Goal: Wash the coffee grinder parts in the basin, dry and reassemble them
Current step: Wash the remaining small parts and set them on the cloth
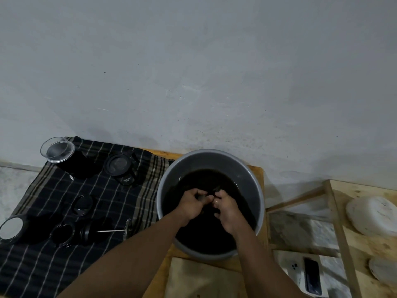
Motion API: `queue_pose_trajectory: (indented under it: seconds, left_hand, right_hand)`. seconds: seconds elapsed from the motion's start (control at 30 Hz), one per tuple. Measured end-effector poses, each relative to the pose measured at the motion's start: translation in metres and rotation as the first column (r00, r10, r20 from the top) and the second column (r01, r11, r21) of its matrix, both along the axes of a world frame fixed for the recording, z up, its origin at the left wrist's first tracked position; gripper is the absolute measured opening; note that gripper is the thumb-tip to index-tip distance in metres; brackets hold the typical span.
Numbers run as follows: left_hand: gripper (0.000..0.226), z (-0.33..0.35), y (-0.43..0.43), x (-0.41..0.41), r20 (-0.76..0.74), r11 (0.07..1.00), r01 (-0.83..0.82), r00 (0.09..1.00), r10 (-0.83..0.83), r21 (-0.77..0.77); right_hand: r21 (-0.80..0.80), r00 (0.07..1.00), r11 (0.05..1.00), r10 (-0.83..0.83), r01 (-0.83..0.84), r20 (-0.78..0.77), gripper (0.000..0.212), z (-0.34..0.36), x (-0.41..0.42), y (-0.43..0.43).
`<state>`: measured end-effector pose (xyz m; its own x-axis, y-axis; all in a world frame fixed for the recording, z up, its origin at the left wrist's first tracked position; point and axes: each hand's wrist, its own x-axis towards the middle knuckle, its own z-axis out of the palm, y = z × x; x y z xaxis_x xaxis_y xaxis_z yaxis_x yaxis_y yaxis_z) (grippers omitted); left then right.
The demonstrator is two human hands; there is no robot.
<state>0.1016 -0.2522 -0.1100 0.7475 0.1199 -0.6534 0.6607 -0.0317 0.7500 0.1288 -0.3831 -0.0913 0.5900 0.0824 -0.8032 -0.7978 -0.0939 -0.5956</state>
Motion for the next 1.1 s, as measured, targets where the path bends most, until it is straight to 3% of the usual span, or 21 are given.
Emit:
queue_pose_trajectory:
  seconds: [0.13,0.2,0.37,0.5,0.7,0.8,0.87,0.93,1.0,1.1]
  left_hand:
    - [0.028,0.001,0.004,0.002,-0.019,0.998,-0.065,0.998,0.065,0.017]
    - [0.030,-0.001,0.003,0.001,-0.027,0.997,-0.069,0.997,0.069,0.020]
    - [0.033,-0.001,0.002,-0.001,-0.071,0.996,-0.064,0.996,0.060,-0.056]
    - [0.027,-0.001,0.002,-0.002,-0.102,0.992,-0.069,0.993,0.058,-0.106]
    - [0.024,0.004,0.002,-0.001,-0.114,0.976,-0.054,0.993,0.030,-0.210]
    - [0.022,0.005,0.003,0.002,-0.095,0.955,-0.129,0.990,0.107,-0.267]
    - [0.021,0.005,0.007,0.003,-0.102,0.955,-0.119,0.990,0.094,-0.272]
    - [0.023,0.005,0.007,0.002,-0.102,0.967,-0.062,0.994,0.038,-0.245]
    - [0.023,0.005,0.004,0.000,-0.099,0.968,-0.062,0.994,0.039,-0.242]
    - [0.025,0.001,-0.001,-0.001,-0.093,0.976,-0.114,0.991,0.098,-0.184]
  right_hand:
    - [-0.240,0.964,0.937,-0.229,0.255,0.132,0.024,-0.009,-0.005,-0.012]
    - [-0.291,0.969,0.925,-0.218,0.243,0.117,0.025,-0.011,-0.003,-0.013]
    - [0.008,0.990,0.992,-0.126,0.127,-0.068,0.027,0.010,-0.003,0.001]
    - [-0.122,0.998,0.992,0.038,-0.031,0.054,0.034,0.009,-0.007,0.009]
    - [-0.098,0.985,0.983,0.164,-0.159,0.055,0.062,0.007,-0.005,0.011]
    - [0.033,1.000,0.999,0.028,-0.027,-0.007,0.045,0.009,0.000,0.003]
    - [0.076,0.999,0.997,0.029,-0.026,-0.031,0.044,0.007,-0.003,0.000]
    - [0.004,0.994,0.994,0.112,-0.111,-0.019,0.054,0.005,-0.002,0.001]
    - [-0.043,0.995,0.995,0.091,-0.093,-0.027,0.061,0.006,0.000,0.001]
    - [-0.044,0.994,0.993,-0.109,0.109,-0.004,0.036,0.005,0.002,-0.006]
